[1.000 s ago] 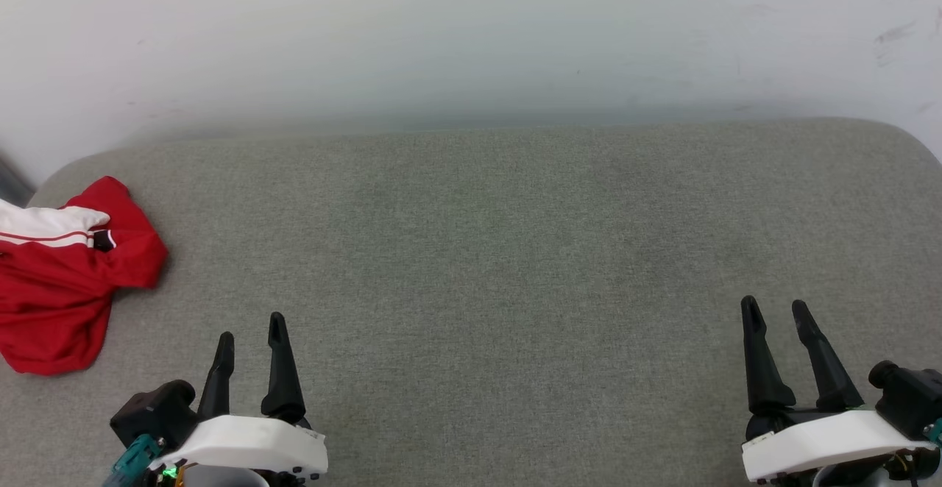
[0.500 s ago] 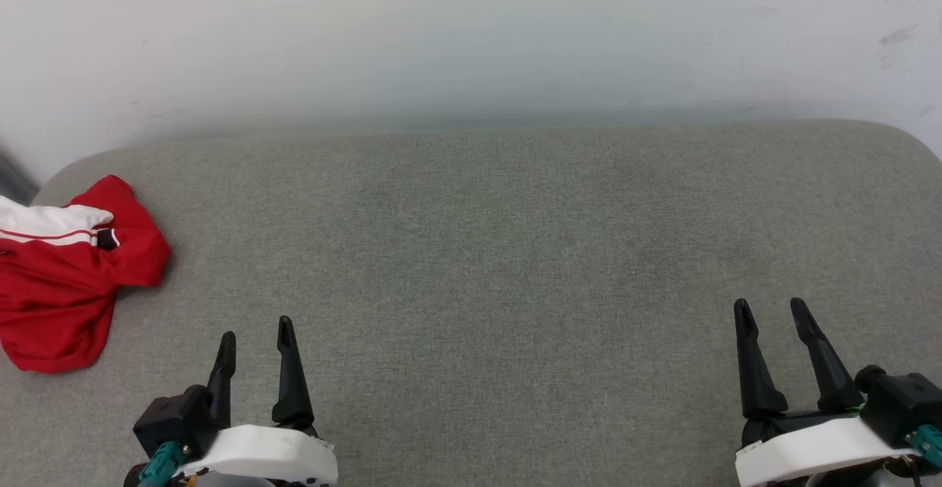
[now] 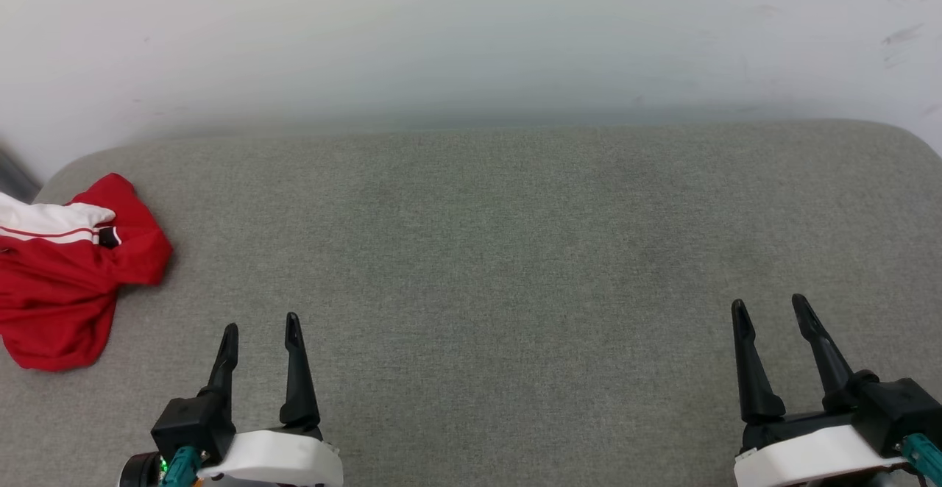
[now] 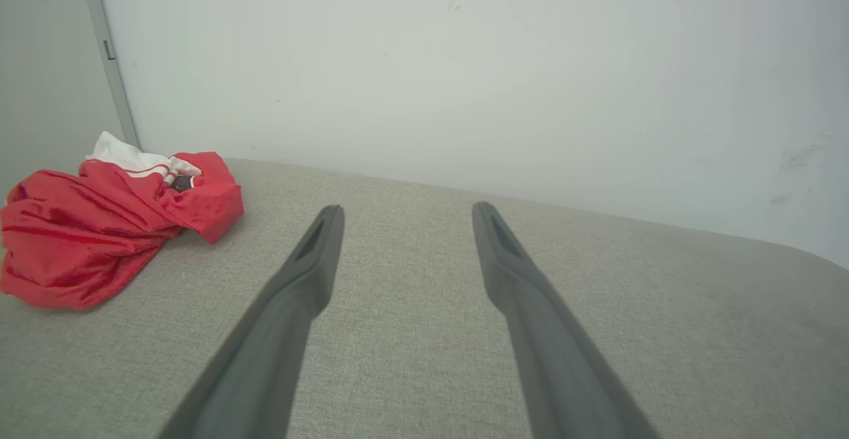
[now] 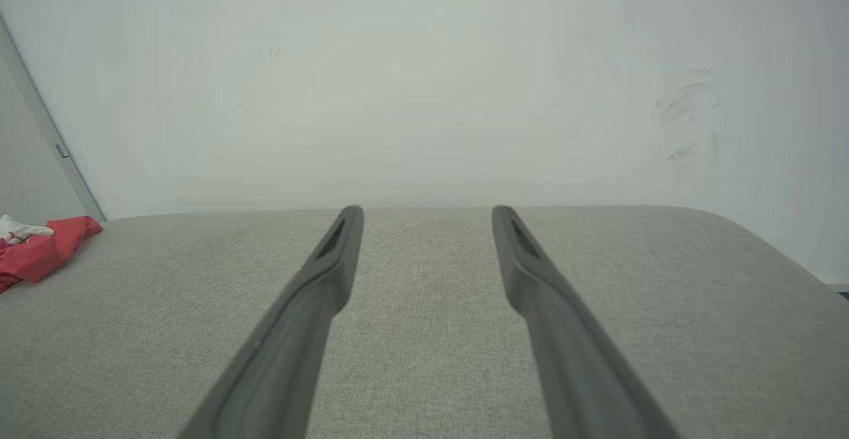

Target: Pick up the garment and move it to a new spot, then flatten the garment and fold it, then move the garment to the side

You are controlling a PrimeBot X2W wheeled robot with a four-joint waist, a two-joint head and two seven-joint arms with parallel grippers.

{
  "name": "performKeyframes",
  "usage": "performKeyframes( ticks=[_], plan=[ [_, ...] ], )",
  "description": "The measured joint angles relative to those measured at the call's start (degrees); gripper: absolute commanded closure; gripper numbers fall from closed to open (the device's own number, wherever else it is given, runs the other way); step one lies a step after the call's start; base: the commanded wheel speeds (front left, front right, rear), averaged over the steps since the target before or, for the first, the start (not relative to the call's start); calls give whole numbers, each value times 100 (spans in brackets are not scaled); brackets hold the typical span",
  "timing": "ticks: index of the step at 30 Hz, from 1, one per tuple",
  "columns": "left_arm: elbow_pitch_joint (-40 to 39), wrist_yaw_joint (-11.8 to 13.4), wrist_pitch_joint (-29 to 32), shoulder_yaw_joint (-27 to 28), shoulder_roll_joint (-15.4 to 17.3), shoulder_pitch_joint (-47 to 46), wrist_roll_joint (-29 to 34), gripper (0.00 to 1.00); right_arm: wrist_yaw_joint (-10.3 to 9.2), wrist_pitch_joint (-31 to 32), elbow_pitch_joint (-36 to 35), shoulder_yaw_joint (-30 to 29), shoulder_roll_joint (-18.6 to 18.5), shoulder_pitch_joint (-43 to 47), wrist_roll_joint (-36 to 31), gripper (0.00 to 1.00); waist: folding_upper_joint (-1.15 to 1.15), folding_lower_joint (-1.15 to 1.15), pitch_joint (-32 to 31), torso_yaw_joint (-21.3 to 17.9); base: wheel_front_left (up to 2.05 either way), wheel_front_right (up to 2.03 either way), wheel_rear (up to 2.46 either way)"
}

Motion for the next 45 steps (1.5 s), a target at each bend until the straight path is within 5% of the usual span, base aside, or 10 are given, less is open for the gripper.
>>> performKeyframes(
  ticks=[22,45],
  plan=[
    [126,-190,-212,1,4,83,570,0,0,-235,-97,-89,-1,135,-570,0,0,0,28,-24,0,0,0],
    [331,-285,-227,80,5,64,481,0,0,-242,-116,14,-3,209,-337,0,0,0,-17,189,0,0,0]
  ],
)
